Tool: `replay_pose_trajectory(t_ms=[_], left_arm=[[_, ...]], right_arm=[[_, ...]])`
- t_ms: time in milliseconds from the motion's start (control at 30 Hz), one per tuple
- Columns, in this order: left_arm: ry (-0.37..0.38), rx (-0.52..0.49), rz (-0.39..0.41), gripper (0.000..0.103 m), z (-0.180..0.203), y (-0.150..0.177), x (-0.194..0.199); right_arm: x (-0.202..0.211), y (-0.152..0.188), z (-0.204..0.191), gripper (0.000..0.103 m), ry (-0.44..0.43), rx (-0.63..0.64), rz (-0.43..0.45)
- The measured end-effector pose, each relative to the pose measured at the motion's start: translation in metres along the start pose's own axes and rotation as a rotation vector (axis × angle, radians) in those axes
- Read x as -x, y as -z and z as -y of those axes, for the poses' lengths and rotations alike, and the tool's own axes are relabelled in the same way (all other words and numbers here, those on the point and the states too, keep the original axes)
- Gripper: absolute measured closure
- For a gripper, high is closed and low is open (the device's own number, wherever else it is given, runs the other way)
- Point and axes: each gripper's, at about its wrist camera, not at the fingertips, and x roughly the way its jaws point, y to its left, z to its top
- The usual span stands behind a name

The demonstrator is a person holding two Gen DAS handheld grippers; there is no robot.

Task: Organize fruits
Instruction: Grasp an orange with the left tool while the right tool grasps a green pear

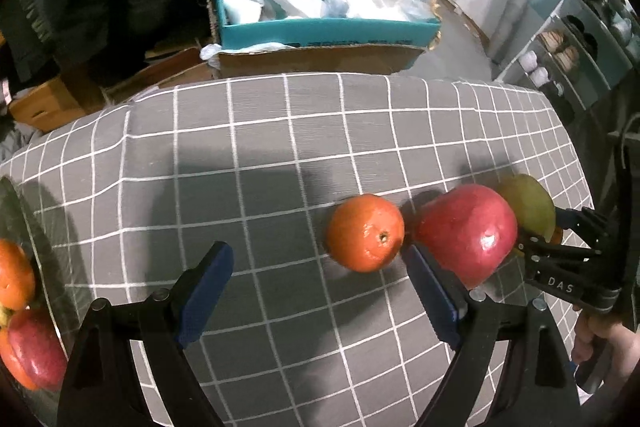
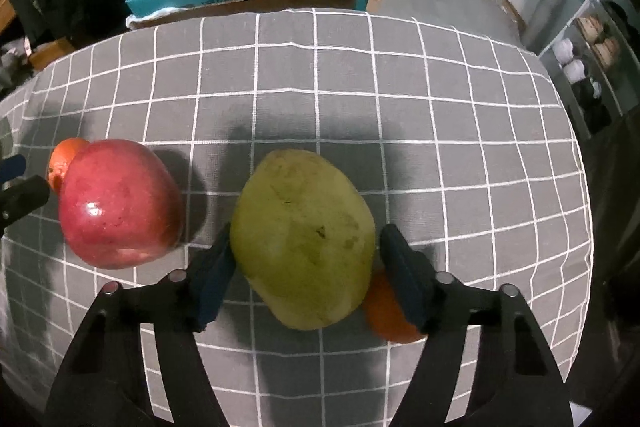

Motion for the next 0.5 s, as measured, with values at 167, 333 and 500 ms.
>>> replay_pose_trajectory(t_ms=[167,333,500], left_arm=[[-0.013,-0.031,-0.010,0.014,0.007,-0.002,-0.010],[-0.012,-0.042,-0.014,0.014,0.012,-0.004,-0.019],[-0.009,-0.062,-0.013,0.023,0.017,-0.004,-0.026]], right_arm=[[-0.001,0.000,0.005,0.038,-0.020,-0.042,0.011],[0.007,0.000,0.008,0.038,-0.048,-0.078,0.034],[0.016,0.001,0.004,0.038,-0.047,-0.077,0.061]])
